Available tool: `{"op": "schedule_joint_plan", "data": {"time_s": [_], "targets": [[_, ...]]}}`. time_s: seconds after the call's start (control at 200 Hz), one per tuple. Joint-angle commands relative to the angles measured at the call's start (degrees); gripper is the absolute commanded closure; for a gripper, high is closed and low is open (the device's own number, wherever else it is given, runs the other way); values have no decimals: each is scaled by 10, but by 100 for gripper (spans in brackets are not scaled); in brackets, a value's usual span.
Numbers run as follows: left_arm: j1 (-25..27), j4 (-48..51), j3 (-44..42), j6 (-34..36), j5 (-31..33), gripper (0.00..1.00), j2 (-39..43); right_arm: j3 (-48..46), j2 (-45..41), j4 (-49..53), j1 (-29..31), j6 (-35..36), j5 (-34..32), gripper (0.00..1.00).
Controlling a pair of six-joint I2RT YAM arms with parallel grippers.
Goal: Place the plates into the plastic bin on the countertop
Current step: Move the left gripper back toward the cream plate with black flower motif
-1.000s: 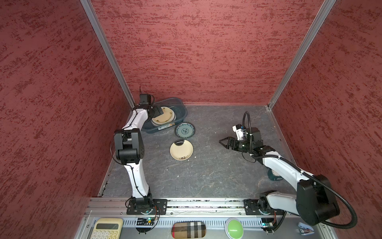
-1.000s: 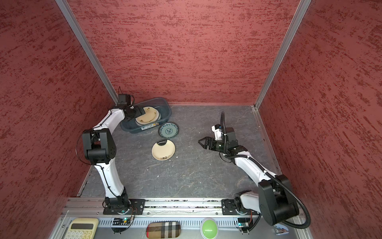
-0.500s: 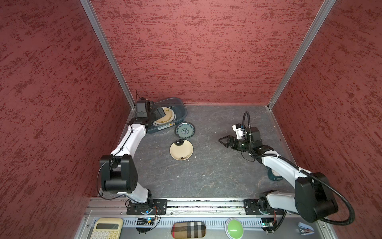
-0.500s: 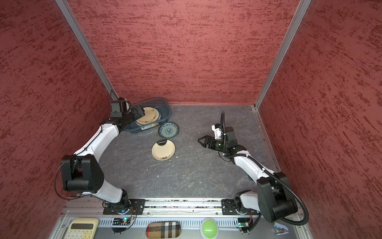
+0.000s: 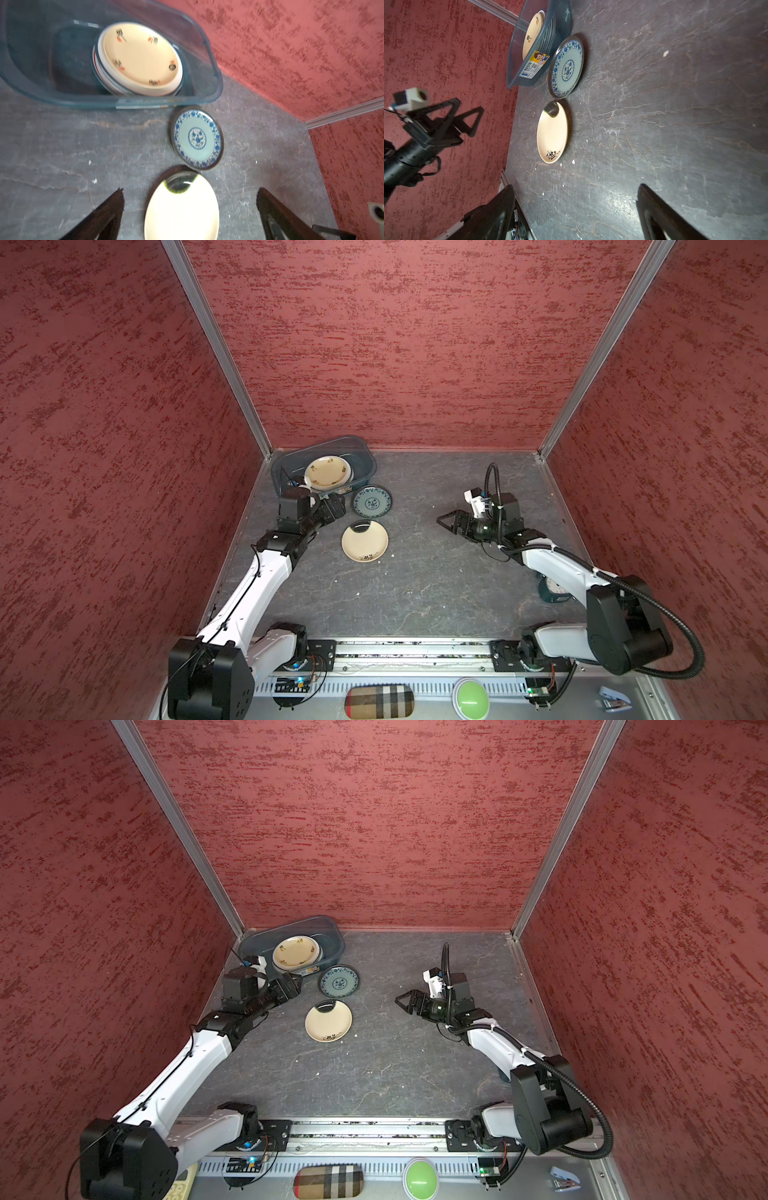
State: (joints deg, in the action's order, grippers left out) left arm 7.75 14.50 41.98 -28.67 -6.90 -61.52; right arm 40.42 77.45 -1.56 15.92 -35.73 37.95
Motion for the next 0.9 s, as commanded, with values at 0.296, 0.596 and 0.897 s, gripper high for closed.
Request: {"op": "schedule_joint_plan", "data": {"time_s": [0.296,0.596,0.897], "targets": [[4,-66,-126,-61,-112,0,14,31,25,-63,10,-66,13,7],[-5,-150,-153,-90,-182,1,-56,54,83,-86,28,-79,25,7],[-22,-218,-153,-87,-196,16,-150,60,106,-116,34,-102,9,7]]}}
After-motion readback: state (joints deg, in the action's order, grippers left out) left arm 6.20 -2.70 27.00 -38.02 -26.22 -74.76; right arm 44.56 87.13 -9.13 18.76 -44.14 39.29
